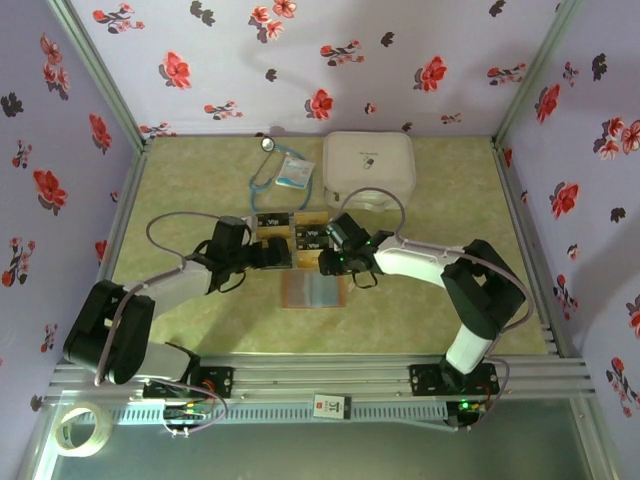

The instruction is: Put the credit cards into the card holder

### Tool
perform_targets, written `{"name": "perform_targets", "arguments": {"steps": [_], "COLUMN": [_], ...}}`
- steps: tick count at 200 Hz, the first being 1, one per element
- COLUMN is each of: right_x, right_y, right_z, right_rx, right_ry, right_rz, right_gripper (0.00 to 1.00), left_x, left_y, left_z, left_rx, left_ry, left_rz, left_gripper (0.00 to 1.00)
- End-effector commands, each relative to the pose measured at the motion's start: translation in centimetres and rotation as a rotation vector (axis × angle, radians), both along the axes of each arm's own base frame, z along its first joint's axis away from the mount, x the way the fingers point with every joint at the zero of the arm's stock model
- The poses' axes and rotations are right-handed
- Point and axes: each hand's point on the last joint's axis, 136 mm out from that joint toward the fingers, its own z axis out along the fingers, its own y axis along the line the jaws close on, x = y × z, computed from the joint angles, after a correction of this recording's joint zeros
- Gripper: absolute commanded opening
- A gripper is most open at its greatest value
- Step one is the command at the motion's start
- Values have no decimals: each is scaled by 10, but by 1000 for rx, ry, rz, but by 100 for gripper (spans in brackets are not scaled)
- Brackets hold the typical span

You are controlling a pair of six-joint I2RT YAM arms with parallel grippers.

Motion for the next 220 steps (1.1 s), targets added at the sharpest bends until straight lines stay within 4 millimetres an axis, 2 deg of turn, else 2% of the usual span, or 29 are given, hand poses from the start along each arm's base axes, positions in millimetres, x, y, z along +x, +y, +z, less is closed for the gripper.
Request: {"name": "perform_targets", "arguments": {"steps": [1,81,126,147,180,220], "right_x": [20,52,59,59,44,22], "right_y": [-6,-55,-86,-93,-95,-103], "right_z": [5,5,0,2,17,49], "right_rx": [-15,-61,-96,-102,-69,5], "right_ry": [-55,-95,-83,-79,-77,-113], "right_rz": [-45,-200,-248,-249,-224,-232], "right_gripper": [44,43,42,43,43,46], "left_x": [20,45,52,55,54,43], "left_y": [-17,-76,-115,-125,-116,-75], "left_z": [21,29,29,28,35,55], "left_rx": [-49,-86,-108,-116,-108,-115], "left_ry": [-71,-83,-89,-90,-99,-122], "left_rz": [-43,-130,-182,-191,-185,-126], "left_gripper": [100,100,100,100,100,100]}}
